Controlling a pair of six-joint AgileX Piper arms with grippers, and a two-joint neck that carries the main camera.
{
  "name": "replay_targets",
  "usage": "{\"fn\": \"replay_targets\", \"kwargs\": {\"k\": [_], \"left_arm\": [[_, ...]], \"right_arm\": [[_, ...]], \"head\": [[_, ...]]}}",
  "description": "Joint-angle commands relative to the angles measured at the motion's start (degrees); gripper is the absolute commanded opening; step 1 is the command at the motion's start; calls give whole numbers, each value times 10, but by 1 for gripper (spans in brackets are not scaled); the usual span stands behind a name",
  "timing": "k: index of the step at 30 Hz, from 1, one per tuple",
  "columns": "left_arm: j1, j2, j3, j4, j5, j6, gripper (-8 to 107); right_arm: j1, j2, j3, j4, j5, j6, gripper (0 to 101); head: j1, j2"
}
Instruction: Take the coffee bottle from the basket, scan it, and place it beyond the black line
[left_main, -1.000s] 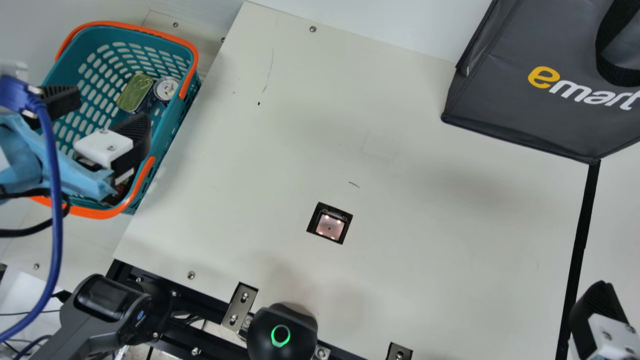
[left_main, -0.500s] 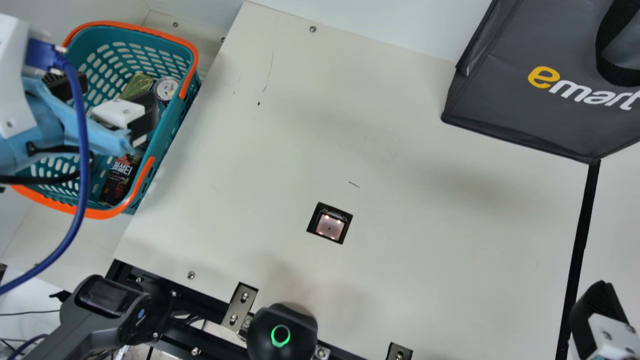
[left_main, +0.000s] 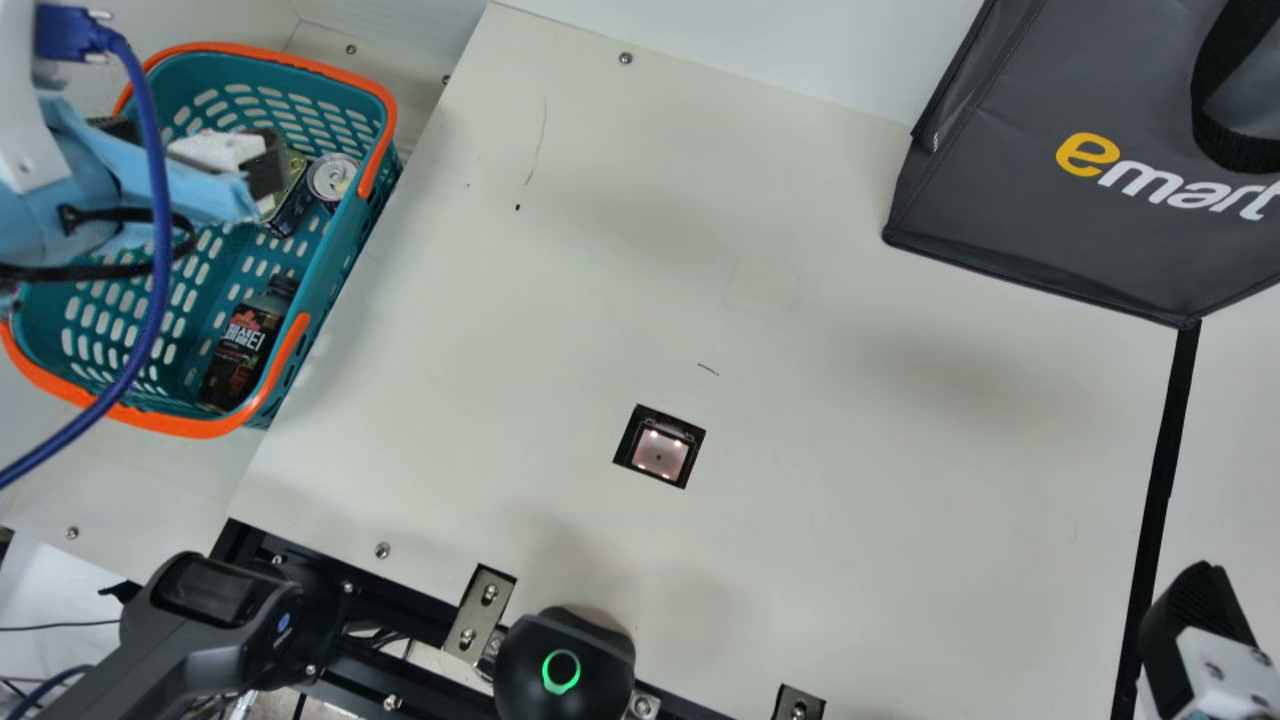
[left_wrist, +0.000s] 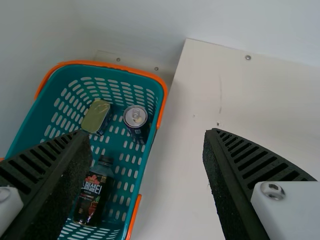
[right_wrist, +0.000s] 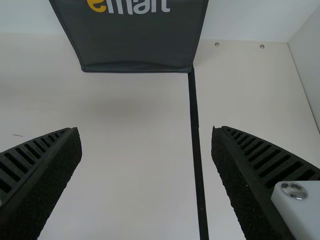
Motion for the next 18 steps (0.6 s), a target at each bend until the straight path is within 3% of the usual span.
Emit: {"fn": "replay_targets", "kwargs": {"k": [1, 18], "left_arm": [[20, 4, -3, -4, -2, 5, 90], [183, 27, -1, -79, -29, 109, 90]], "right_arm": [[0, 0, 0, 0, 0, 0, 91], [0, 0, 0, 0, 0, 0, 91]], "head": [[-15, 1], [-15, 1]]}}
